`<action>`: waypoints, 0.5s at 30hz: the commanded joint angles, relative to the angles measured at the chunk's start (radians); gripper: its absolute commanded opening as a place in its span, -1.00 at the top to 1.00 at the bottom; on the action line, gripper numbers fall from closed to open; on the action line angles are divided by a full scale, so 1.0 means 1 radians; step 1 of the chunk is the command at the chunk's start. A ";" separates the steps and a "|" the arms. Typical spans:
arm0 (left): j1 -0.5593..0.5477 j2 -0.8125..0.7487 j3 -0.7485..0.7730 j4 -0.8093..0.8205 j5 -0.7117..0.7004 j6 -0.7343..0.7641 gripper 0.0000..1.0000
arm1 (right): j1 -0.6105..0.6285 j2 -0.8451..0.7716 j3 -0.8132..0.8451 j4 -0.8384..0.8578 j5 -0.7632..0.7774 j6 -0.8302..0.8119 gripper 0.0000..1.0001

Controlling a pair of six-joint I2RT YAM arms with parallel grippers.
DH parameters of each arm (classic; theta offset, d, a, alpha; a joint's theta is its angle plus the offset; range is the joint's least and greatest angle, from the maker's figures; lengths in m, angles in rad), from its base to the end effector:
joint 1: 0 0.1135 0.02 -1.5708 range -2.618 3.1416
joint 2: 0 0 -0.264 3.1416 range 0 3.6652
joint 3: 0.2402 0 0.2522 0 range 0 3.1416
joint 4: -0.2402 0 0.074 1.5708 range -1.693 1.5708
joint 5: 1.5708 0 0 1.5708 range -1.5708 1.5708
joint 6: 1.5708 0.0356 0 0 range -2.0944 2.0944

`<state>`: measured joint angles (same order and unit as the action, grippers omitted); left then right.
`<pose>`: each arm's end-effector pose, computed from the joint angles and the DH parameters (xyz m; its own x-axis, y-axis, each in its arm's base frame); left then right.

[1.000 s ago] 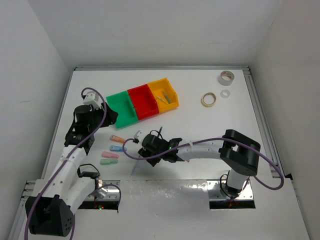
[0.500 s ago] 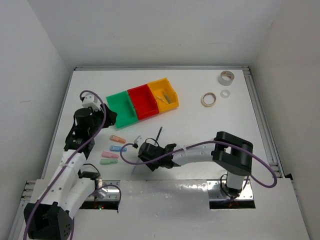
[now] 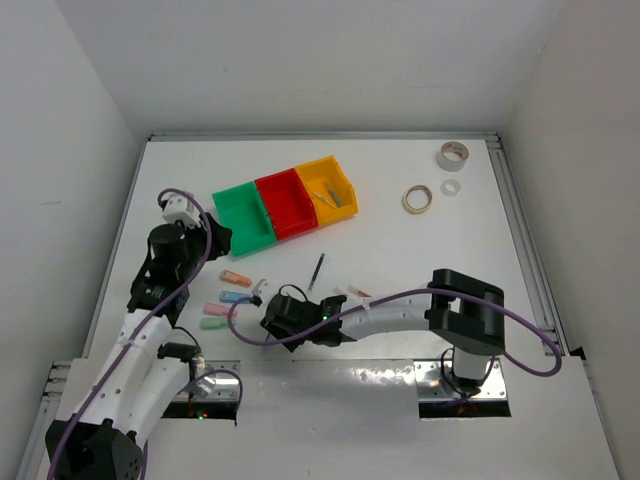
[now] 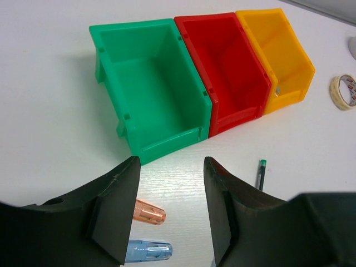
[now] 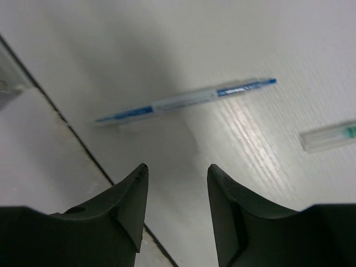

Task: Sort the stationery into containers
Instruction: Pick up the pen cap at the corner of the board.

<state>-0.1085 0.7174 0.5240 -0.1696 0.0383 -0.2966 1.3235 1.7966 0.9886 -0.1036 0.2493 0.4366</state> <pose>0.1742 -0.0204 0.2600 -0.3796 -0.2524 -0.8900 0.0344 0.9575 -0.2862 0.0962 0.3451 0.1494 -0.5570 -0.5323 -0.6375 -0.7361 0.6718 0.0823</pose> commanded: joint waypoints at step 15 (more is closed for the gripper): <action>-0.080 -0.044 -0.050 0.122 -0.161 0.022 0.05 | 0.052 0.052 0.148 0.006 0.206 0.372 0.08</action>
<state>-0.1711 0.6914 0.4805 -0.1207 -0.0841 -0.2916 1.3495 1.8111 1.0847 -0.0830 0.3779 0.7288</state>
